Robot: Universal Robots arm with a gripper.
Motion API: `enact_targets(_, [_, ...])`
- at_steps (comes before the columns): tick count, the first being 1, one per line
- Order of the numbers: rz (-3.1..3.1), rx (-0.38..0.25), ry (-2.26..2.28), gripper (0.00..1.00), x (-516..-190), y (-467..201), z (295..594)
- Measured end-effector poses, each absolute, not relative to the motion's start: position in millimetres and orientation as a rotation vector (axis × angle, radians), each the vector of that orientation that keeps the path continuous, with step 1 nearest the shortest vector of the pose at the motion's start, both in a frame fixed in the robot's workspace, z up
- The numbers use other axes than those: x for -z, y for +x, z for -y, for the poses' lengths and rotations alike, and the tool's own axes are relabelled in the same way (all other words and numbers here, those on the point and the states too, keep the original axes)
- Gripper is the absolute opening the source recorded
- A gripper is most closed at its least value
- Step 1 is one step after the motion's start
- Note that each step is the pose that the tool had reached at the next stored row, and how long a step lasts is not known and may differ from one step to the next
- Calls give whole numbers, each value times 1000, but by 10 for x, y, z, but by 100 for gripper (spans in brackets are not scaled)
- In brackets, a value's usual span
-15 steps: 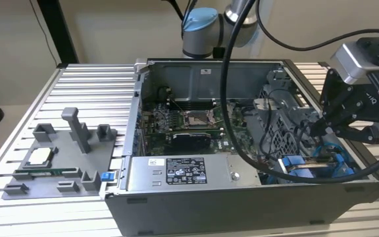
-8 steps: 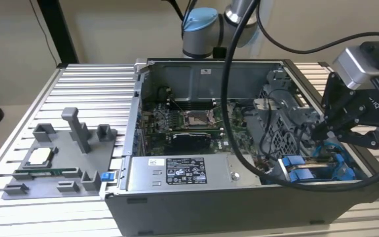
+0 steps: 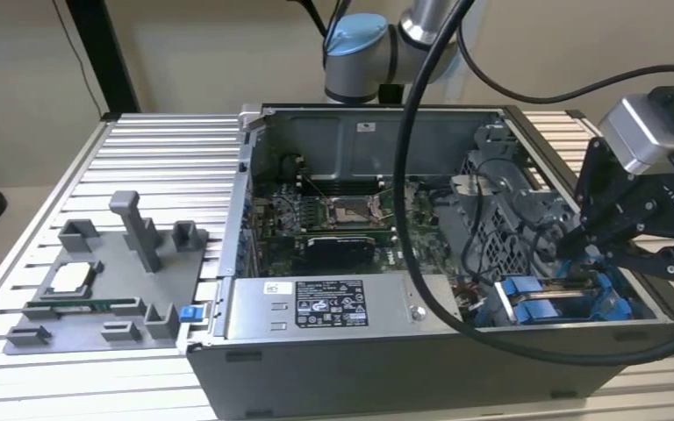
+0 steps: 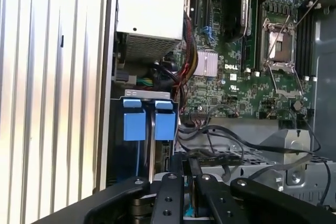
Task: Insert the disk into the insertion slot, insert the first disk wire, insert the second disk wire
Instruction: 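Insert the second disk wire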
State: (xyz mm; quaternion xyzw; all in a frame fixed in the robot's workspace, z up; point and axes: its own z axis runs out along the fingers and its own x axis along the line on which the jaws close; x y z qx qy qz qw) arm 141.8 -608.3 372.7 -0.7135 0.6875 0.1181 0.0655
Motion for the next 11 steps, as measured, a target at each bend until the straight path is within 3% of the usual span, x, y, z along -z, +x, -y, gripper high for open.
enact_targets(11, [-2075, -354, -2154, 0, -3723, 1417, 6084])
